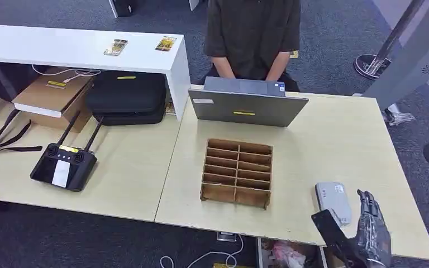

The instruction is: Pass the card to the sensor for recognition and then transmit it.

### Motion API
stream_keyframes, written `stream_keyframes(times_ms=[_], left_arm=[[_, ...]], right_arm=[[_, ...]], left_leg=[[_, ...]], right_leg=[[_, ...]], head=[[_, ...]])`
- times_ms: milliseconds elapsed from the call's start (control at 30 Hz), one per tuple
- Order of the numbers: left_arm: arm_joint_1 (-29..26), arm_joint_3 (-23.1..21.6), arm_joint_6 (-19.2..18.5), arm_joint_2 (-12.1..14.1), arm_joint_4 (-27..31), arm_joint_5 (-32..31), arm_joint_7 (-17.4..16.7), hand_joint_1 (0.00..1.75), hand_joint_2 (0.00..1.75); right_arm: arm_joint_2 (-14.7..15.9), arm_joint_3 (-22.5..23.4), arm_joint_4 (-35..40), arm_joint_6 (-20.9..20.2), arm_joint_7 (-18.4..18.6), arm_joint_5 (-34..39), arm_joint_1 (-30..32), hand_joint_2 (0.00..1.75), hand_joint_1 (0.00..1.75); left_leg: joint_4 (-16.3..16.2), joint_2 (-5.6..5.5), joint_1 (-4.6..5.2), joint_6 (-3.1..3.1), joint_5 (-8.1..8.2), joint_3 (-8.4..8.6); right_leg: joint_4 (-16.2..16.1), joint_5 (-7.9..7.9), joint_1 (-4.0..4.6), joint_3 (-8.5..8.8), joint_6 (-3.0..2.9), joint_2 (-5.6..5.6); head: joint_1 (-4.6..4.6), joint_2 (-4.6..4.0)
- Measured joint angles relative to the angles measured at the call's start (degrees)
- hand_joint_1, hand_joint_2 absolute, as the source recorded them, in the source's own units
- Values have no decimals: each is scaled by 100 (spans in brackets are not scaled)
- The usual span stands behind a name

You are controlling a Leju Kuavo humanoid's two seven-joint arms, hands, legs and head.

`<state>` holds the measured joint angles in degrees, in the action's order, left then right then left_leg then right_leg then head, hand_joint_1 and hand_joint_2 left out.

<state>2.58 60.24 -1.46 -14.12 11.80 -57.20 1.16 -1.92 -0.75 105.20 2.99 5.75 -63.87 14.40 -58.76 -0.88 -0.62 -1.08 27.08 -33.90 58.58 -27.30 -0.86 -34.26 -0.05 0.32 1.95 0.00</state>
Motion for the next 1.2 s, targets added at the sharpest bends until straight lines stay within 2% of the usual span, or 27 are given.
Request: stream_keyframes(times_ms=[167, 433, 700, 767, 967, 1200], left_arm=[[1, 0, -41, 22, 0, -26, 35, 0, 0], [0, 0, -55, 52, 0, -87, 68, 0, 0], [0, 0, -55, 55, 0, -87, 68, 0, 0], [1, 0, -52, 61, 0, -90, 70, 0, 0], [1, 0, -127, 81, 0, -136, 92, 0, 0], [0, 0, -127, 87, 0, -125, 105, 0, 0]], right_arm=[[310, -240, -2, -116, -44, -467, -49, 175, 0], [804, -686, -72, -144, -29, -653, -85, 175, 0], [835, -706, -79, -146, -26, -655, -85, 175, 0], [887, -743, -87, -146, -20, -657, -85, 175, 0], [1305, -1019, -136, -70, 70, -347, -81, 175, 0], [1394, -1409, -166, -33, 168, -218, -199, 175, 0]], left_leg=[[0, -1, 0, 0, 0, -1], [0, -1, 0, 0, 0, -1], [0, -1, 0, 0, 0, -1], [0, -1, 0, 1, 1, -1], [0, 0, 1, 1, 1, -1], [0, 0, 0, 2, 1, -1]], right_leg=[[0, 0, 0, 1, 0, 0], [-1, 0, 0, 0, 0, 0], [-1, 0, 0, 0, 0, 0], [-1, 0, -1, 0, 0, 0], [-1, 0, -1, 1, 0, 0], [0, 0, 0, 1, 0, 0]], head=[[0, 0], [0, 0], [0, 0], [0, 0], [0, 0], [0, 0]])
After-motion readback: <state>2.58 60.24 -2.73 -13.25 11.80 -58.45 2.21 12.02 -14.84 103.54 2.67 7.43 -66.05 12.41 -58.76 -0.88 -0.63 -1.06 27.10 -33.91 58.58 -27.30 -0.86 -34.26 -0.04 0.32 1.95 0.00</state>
